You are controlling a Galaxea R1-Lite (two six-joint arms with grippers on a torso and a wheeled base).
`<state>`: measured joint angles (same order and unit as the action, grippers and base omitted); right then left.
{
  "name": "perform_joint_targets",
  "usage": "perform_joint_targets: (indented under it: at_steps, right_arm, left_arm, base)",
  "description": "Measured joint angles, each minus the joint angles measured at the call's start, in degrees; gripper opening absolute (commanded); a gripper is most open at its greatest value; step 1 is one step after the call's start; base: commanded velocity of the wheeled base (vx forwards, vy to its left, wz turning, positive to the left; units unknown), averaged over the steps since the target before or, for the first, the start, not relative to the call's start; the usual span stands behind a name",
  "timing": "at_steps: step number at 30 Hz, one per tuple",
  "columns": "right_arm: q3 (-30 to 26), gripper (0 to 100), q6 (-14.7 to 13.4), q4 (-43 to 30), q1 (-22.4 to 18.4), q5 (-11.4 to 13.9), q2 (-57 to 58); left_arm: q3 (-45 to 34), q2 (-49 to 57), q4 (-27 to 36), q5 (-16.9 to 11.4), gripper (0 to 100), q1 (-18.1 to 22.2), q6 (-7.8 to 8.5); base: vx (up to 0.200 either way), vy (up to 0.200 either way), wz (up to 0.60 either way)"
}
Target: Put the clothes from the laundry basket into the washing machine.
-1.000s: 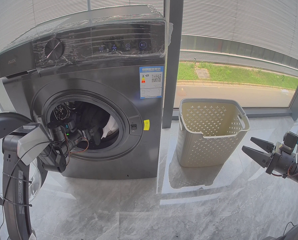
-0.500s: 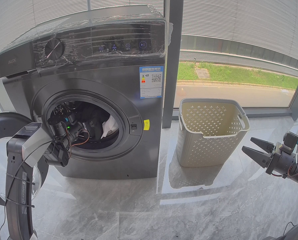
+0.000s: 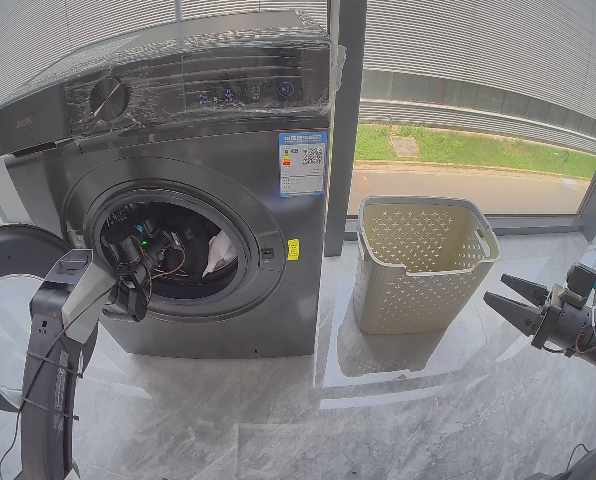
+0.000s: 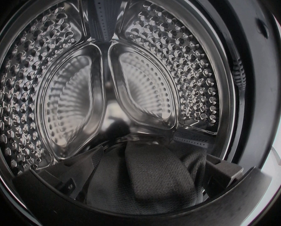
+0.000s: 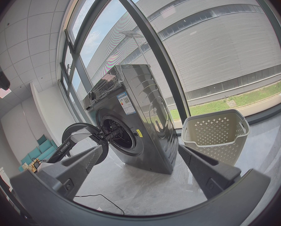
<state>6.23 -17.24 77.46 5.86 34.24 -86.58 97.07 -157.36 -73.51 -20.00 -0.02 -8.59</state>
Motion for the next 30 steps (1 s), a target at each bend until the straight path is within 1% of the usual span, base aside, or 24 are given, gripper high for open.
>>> perform_joint_targets:
  at_steps: [8,12,18,21,22,25,27,29,30]
  right_arm:
    - [0.0,100,0.0,0.0,0.1,0.0,0.0]
    - [-0.1,100,0.0,0.0,0.1,0.1,0.0]
    - [0.0,100,0.0,0.0,0.1,0.1,0.0]
    - [0.0,100,0.0,0.0,0.1,0.1,0.0]
    - [0.1,100,0.0,0.0,0.1,0.1,0.0]
    - [0.1,100,0.0,0.0,0.1,0.2,0.0]
    - [0.1,100,0.0,0.0,0.1,0.2,0.0]
    - [0.1,100,0.0,0.0,0.1,0.2,0.0]
    - [0.1,100,0.0,0.0,0.1,0.2,0.0]
  left_arm:
    - [-1.9,1.9,7.4,0.2,100,0.0,-0.02]
    - [-2.3,2.9,6.5,0.5,100,0.1,-0.55]
    - [-1.6,3.3,4.6,3.6,100,-0.3,-1.01]
    - [-1.6,3.4,5.0,3.5,100,-0.3,-1.26]
    - [-1.5,3.4,4.9,3.5,100,-0.3,-1.72]
    - [-1.4,3.5,3.8,4.0,100,-0.5,-4.01]
    - [-1.4,3.4,2.5,5.5,100,-0.8,-5.44]
    - [-1.3,3.4,1.7,7.4,100,-1.1,-6.21]
    - [-1.3,3.4,1.5,8.1,100,-1.1,-6.34]
  base:
    - [0.000,0.000,0.00]
    - [0.000,0.000,0.00]
    - [0.000,0.000,0.00]
    - [0.000,0.000,0.00]
    - [0.000,0.000,0.00]
    - [0.000,0.000,0.00]
    - [0.000,0.000,0.00]
    - [0.000,0.000,0.00]
    - [0.000,0.000,0.00]
